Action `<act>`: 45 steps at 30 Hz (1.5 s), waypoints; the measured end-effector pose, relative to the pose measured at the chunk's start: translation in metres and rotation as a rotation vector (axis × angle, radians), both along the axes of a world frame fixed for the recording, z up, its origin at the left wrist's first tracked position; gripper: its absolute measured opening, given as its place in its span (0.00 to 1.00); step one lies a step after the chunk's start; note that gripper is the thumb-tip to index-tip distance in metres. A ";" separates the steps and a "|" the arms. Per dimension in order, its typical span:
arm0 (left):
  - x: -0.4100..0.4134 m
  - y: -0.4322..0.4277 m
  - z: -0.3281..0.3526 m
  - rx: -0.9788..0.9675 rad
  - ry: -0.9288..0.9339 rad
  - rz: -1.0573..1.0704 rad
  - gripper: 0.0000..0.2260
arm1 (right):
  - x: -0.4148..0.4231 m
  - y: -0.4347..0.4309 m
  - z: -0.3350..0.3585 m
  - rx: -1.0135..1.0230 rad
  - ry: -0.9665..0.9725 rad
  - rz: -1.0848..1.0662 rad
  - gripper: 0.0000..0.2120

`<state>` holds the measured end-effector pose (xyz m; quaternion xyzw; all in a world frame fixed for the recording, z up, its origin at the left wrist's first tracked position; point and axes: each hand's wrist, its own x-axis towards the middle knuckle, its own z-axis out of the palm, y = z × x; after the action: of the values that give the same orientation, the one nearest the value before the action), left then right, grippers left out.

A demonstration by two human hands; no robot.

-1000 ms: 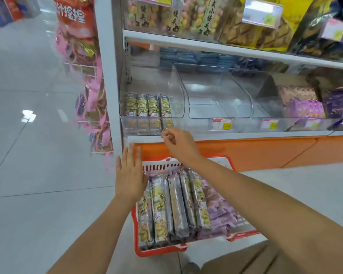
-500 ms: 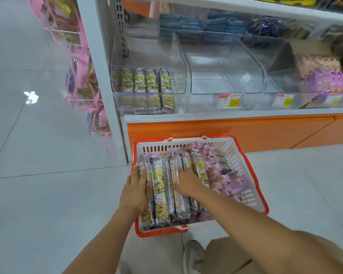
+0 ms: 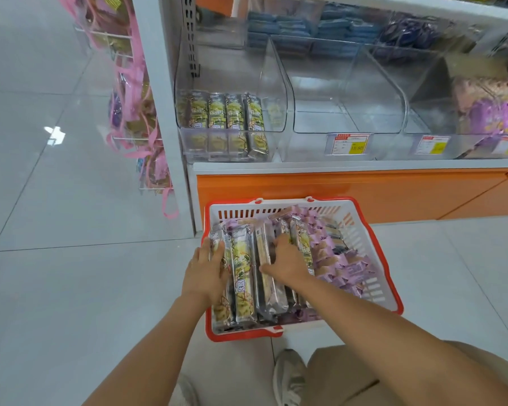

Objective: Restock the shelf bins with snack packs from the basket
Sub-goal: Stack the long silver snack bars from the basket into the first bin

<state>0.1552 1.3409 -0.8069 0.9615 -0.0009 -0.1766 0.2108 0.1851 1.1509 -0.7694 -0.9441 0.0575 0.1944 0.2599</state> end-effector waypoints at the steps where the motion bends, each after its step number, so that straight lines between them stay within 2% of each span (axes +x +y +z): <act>1: 0.002 0.000 0.004 0.005 -0.044 0.014 0.26 | 0.001 -0.002 0.006 0.016 -0.035 0.008 0.30; 3: 0.007 -0.005 0.017 -0.076 -0.158 0.101 0.20 | 0.006 -0.004 0.020 0.049 -0.116 0.028 0.29; 5: 0.013 -0.016 0.037 -0.326 -0.193 0.276 0.16 | 0.010 -0.002 0.033 0.097 -0.200 0.089 0.28; 8: 0.023 -0.035 0.071 -0.936 0.035 0.592 0.13 | 0.010 0.005 0.046 0.050 -0.309 0.276 0.25; 10: 0.029 -0.041 0.082 -1.093 0.083 0.711 0.12 | 0.008 0.010 0.053 0.001 -0.349 0.383 0.25; 15: 0.035 -0.030 0.090 -1.213 0.019 0.820 0.12 | 0.009 0.006 0.076 0.092 -0.250 0.522 0.30; 20: 0.031 -0.016 0.108 -1.281 -0.029 0.802 0.13 | 0.007 -0.010 0.098 0.140 -0.204 0.507 0.22; 23: 0.031 -0.015 0.119 -1.317 -0.071 0.793 0.12 | 0.004 -0.011 0.108 0.149 -0.179 0.536 0.21; 28: 0.038 -0.011 0.130 -1.333 -0.099 0.741 0.08 | -0.001 -0.006 0.127 0.158 -0.205 0.493 0.22; 33: 0.050 -0.005 0.148 -1.351 -0.155 0.660 0.12 | 0.009 0.001 0.147 0.131 -0.305 0.457 0.24; 35: 0.057 -0.001 0.156 -1.291 -0.217 0.597 0.14 | 0.016 0.002 0.161 0.182 -0.361 0.395 0.21; 36: 0.060 0.001 0.159 -1.180 -0.271 0.564 0.13 | 0.021 0.003 0.168 0.224 -0.380 0.354 0.20; 38: 0.063 0.007 0.163 -0.863 -0.423 0.452 0.13 | 0.034 0.006 0.182 0.257 -0.439 0.279 0.18; 41: 0.067 0.020 0.165 -0.405 -0.658 0.219 0.21 | 0.060 0.014 0.202 0.210 -0.516 0.199 0.16; 43: 0.073 0.029 0.161 -0.210 -0.696 0.105 0.26 | 0.079 0.020 0.213 0.167 -0.538 0.161 0.16; 45: 0.078 0.036 0.158 -0.076 -0.658 0.026 0.30 | 0.097 0.028 0.221 0.124 -0.558 0.134 0.16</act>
<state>0.2336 1.3764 -0.6486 0.9583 -0.0634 0.1462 0.2372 0.2816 1.1787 -0.5486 -0.9451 -0.0905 -0.0529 0.3093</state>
